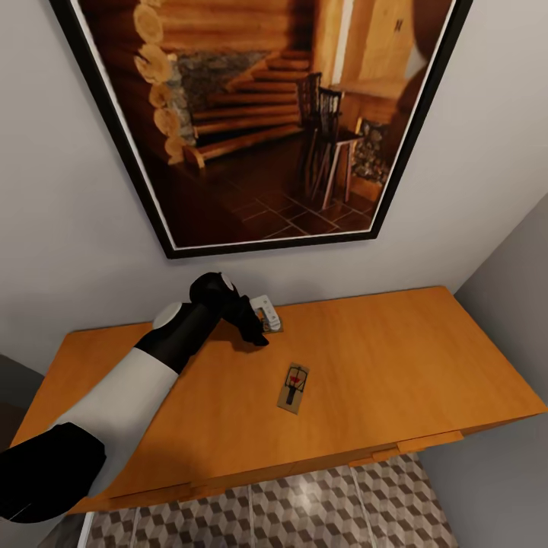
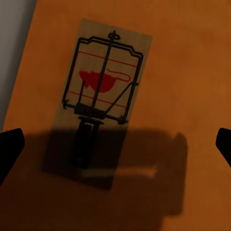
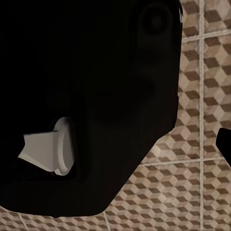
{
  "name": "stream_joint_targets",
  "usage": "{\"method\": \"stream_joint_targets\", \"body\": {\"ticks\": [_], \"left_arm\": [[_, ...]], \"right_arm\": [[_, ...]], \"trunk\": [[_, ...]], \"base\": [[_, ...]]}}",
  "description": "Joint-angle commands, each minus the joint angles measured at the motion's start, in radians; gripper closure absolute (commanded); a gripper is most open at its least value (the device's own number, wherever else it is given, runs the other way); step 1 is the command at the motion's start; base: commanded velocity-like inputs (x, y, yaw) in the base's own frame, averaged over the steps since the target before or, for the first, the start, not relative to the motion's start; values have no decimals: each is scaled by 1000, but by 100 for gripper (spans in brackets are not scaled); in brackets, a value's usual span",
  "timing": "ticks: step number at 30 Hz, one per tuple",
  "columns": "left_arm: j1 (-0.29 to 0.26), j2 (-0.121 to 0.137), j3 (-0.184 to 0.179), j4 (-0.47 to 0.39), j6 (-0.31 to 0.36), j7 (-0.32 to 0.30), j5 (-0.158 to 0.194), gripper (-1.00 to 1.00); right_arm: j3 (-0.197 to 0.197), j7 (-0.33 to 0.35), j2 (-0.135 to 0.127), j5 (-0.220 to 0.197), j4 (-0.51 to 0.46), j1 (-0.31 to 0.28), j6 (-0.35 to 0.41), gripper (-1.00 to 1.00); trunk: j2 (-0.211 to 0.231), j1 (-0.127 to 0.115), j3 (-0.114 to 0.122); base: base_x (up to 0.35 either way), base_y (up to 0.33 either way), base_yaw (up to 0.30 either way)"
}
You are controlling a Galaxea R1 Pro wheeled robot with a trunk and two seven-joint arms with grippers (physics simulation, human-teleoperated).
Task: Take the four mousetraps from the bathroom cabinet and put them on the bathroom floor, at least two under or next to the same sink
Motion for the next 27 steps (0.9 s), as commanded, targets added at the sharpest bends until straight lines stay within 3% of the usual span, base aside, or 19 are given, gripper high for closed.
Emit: {"method": "stream_joint_targets", "body": {"ticks": [1, 27], "left_arm": [[-1, 0, 0, -1, 7, -8, -8, -100], [-1, 1, 0, 4, 7, -8, -8, -100]], "right_arm": [[5, 5, 0, -11, 2, -1, -4, -100], [5, 5, -1, -11, 2, -1, -4, -100]], "trunk": [[-2, 0, -3], [-2, 0, -29]], "base": [[0, 0, 0], [0, 0, 0]]}}
